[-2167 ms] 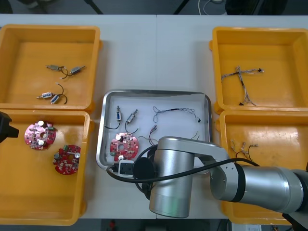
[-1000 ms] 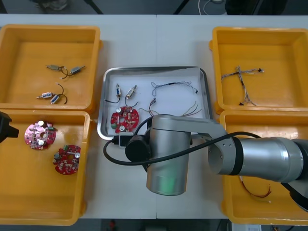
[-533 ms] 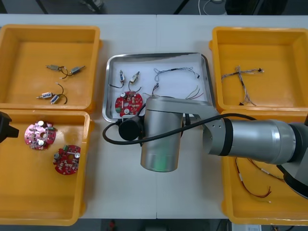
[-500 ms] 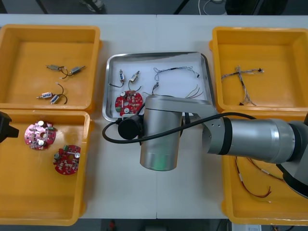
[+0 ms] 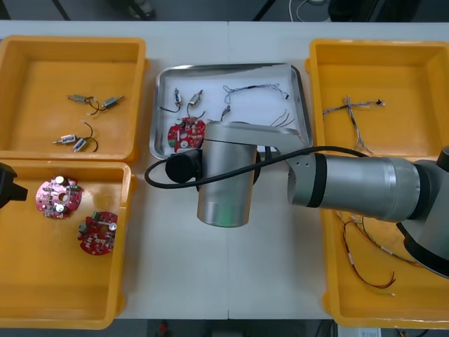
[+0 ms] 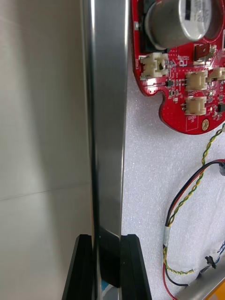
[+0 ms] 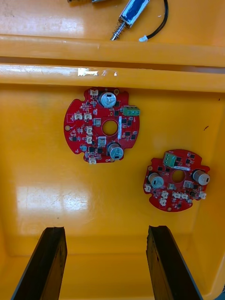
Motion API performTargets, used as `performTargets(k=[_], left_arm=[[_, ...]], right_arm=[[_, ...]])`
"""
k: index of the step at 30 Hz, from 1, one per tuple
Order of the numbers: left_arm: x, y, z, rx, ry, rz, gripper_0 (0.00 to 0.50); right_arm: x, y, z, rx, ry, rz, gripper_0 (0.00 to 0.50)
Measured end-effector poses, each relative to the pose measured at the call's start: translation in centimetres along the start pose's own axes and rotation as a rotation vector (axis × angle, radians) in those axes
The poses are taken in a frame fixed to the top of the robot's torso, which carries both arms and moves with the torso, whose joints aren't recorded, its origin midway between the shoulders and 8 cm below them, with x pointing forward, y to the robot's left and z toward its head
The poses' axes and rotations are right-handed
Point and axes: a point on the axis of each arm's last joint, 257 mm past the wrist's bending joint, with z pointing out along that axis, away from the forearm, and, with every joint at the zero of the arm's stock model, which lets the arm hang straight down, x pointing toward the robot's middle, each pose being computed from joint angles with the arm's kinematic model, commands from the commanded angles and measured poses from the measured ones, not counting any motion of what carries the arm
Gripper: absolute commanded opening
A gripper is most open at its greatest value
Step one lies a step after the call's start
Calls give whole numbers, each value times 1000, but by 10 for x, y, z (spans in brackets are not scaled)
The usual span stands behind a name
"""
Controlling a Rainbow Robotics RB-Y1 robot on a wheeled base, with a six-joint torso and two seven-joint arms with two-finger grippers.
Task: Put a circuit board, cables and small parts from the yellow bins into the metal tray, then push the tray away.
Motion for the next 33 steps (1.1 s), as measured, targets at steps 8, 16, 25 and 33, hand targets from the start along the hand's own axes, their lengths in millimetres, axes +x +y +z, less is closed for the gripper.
performTargets(k=[8, 16, 25, 33], left_arm=[[0, 0, 0, 0, 0, 0, 500], [0, 0, 0, 0, 0, 0, 500], [0, 0, 0, 0, 0, 0, 500], [0, 0, 0, 0, 0, 0, 500]], right_arm=[[-1, -20, 11, 25, 27, 16, 0], [-9, -36, 19, 34, 34, 21, 0], [-24, -54, 31, 56, -44, 56, 0], [-17, -61, 40, 68, -31, 44, 0]])
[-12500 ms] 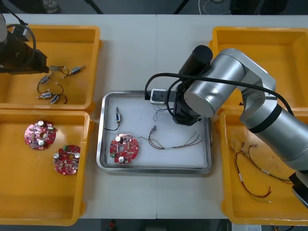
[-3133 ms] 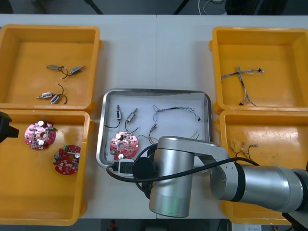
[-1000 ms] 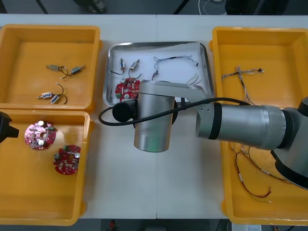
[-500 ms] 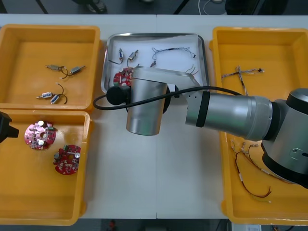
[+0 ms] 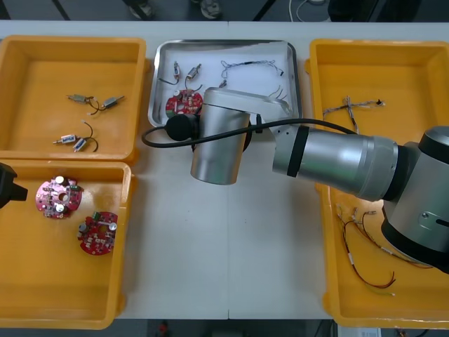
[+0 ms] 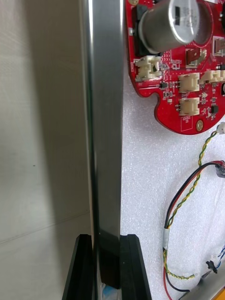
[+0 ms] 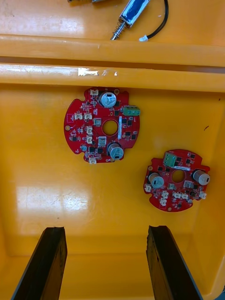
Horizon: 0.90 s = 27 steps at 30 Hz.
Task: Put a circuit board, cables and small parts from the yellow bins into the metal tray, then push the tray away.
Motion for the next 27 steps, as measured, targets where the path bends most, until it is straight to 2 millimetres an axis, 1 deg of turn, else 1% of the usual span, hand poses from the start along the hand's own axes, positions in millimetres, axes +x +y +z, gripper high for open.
performTargets(k=[4, 10, 16, 18, 19, 20, 24, 27], left_arm=[[0, 0, 0, 0, 0, 0, 500], [0, 0, 0, 0, 0, 0, 500], [0, 0, 0, 0, 0, 0, 500], [0, 0, 0, 0, 0, 0, 500], [0, 0, 0, 0, 0, 0, 500], [0, 0, 0, 0, 0, 0, 500], [0, 0, 0, 0, 0, 0, 500], [0, 0, 0, 0, 0, 0, 500]], right_arm=[[0, -4, 4, 4, -11, 7, 0], [-4, -10, 5, 10, -30, 25, 0], [0, -14, 15, 15, -35, 35, 0], [1, -15, 18, 16, -37, 38, 188], [2, -15, 19, 15, -38, 40, 385], [2, -15, 20, 13, -39, 42, 500], [3, -14, 21, 7, -37, 47, 500], [0, -12, 19, -16, -48, 73, 500]])
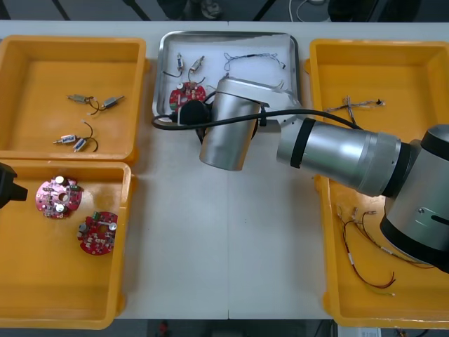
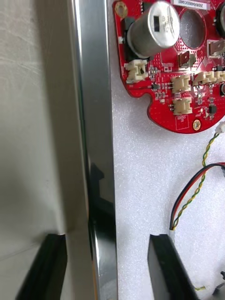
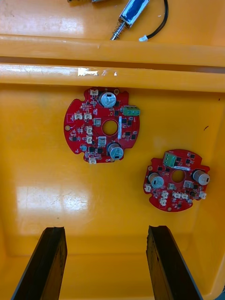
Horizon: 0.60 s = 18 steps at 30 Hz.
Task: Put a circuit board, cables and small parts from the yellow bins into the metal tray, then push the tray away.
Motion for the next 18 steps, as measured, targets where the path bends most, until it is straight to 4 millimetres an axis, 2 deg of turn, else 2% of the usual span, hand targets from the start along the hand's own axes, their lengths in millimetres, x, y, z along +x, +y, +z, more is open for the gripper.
performTargets(k=[4, 9, 15, 18], left_arm=[[0, 0, 0, 0, 0, 0, 500], [0, 0, 0, 0, 0, 0, 500], [0, 0, 0, 0, 0, 0, 500], [0, 0, 0, 0, 0, 0, 500]], right_arm=[[-5, -1, -8, -35, 5, 60, 500], [-16, -2, -34, -79, 5, 128, 500], [-18, 21, -76, -158, -3, 177, 500], [-10, 31, -95, -199, 2, 211, 500]])
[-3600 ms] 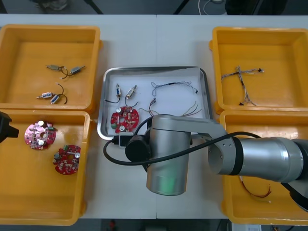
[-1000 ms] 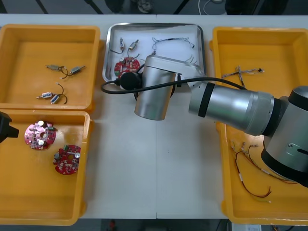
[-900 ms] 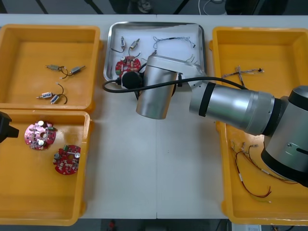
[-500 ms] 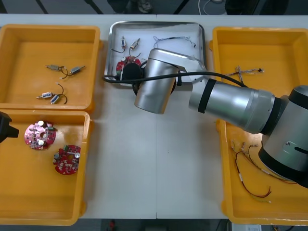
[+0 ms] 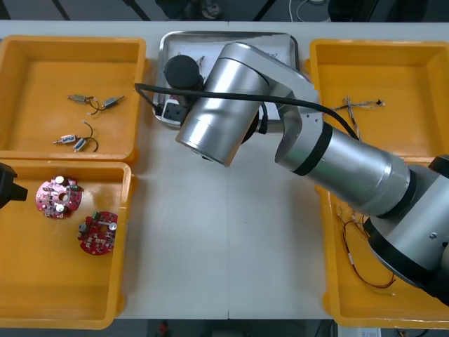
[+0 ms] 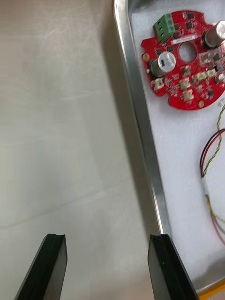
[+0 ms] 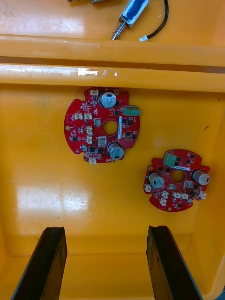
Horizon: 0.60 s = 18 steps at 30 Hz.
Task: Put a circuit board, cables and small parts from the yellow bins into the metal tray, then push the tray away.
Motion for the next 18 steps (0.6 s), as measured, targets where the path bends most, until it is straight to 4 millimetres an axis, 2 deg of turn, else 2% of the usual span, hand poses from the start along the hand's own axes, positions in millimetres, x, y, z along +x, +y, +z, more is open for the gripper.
performTargets(k=[3, 5, 7, 13, 18], left_arm=[[0, 0, 0, 0, 0, 0, 500], [0, 0, 0, 0, 0, 0, 500], [0, 0, 0, 0, 0, 0, 500], [0, 0, 0, 0, 0, 0, 500], [0, 0, 0, 0, 0, 0, 500]], right_arm=[[17, 14, -14, -78, 24, 47, 500], [35, 22, -24, -132, 64, 80, 500], [49, 25, -33, -167, 86, 118, 500], [52, 7, -58, -155, -41, 246, 500], [73, -18, -78, -93, -115, 361, 500]])
